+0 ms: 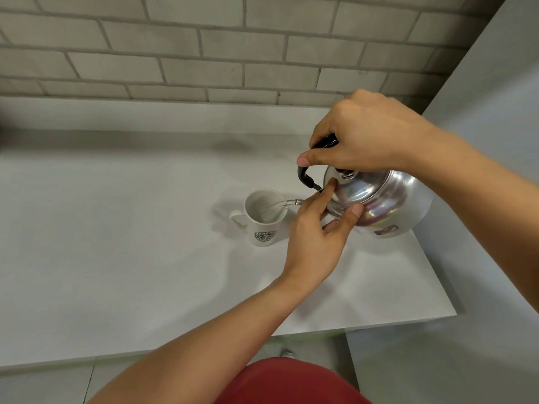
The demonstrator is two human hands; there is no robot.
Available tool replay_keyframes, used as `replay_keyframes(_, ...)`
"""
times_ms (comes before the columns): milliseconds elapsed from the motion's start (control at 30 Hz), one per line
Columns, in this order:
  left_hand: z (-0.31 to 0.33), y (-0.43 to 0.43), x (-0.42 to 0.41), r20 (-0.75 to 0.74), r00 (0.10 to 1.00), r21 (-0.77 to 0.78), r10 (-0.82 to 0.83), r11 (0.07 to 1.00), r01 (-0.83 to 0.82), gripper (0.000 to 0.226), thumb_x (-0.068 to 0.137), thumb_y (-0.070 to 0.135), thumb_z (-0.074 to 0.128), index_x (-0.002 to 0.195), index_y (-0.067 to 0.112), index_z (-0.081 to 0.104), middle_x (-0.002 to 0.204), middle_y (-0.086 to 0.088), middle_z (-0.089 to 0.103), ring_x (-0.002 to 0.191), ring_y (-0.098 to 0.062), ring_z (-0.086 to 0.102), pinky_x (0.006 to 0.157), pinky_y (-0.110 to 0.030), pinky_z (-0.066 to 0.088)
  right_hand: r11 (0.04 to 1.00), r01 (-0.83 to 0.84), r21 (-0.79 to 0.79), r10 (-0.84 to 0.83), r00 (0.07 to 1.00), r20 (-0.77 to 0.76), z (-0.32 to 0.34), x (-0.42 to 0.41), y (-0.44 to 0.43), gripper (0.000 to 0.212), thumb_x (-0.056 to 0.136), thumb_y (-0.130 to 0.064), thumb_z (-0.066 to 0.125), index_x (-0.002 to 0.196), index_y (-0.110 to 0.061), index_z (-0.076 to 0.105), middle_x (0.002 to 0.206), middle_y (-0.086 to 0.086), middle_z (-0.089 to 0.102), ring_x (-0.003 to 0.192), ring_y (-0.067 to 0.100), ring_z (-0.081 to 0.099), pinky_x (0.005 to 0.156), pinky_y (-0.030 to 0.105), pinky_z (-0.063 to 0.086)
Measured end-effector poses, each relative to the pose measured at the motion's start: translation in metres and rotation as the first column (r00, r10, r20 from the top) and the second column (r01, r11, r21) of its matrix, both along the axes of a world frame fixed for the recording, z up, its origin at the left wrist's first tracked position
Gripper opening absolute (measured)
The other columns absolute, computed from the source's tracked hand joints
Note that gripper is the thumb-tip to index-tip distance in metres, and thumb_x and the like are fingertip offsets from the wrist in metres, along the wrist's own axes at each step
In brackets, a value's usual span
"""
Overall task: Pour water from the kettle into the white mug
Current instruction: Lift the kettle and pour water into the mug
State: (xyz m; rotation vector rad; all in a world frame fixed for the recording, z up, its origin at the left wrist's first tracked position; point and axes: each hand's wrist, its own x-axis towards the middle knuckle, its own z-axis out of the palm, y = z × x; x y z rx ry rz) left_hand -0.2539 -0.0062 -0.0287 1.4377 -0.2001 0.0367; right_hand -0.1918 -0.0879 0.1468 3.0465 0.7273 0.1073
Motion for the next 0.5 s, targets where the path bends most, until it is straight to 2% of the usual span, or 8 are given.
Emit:
replay_keyframes(200,0.0011,-0.0020,0.0017,0.006,1.000,-0.006,0.015,1.000,-0.015,0.059,0.099,0.029,0.074,0.154,0.017,0.054,0.136,-0.003,0.070,0.128,-0.010,0.066,0.091,-0.001,0.049,1.000,-0.006,-0.004,0.006,1.000,-0.004,0.0012,0.0036,0.0002,0.050,0.085,-0.073,0.060,0.096,-0.029,0.083,0.075,-0.004,0.075,0.070,0.023,0.065,0.059,0.036,0.052)
replay_keyframes(333,0.0017,-0.0023,0.0017,-0.011,1.000,-0.019,0.014,1.000,-0.014,0.058,0.099,0.030,0.074,0.152,0.017,0.055,0.131,0.009,0.070,0.123,0.002,0.065,0.091,-0.001,0.049,1.000,-0.009,-0.004,0.009,1.000,-0.001,0.0024,0.0051,0.0005,0.048,0.086,-0.072,0.062,0.095,-0.030,0.083,0.071,-0.005,0.072,0.070,0.023,0.063,0.057,0.033,0.045)
replay_keyframes(500,0.0035,-0.0027,0.0033,-0.016,1.000,-0.022,0.020,1.000,-0.020,0.061,0.098,0.032,0.074,0.154,0.018,0.053,0.138,0.001,0.070,0.127,-0.006,0.066,0.094,-0.005,0.051,1.000,-0.017,-0.023,0.017,1.000,-0.004,0.0051,0.0059,0.0035,0.045,0.087,-0.070,0.063,0.094,-0.029,0.082,0.071,-0.004,0.072,0.071,0.024,0.063,0.060,0.036,0.052)
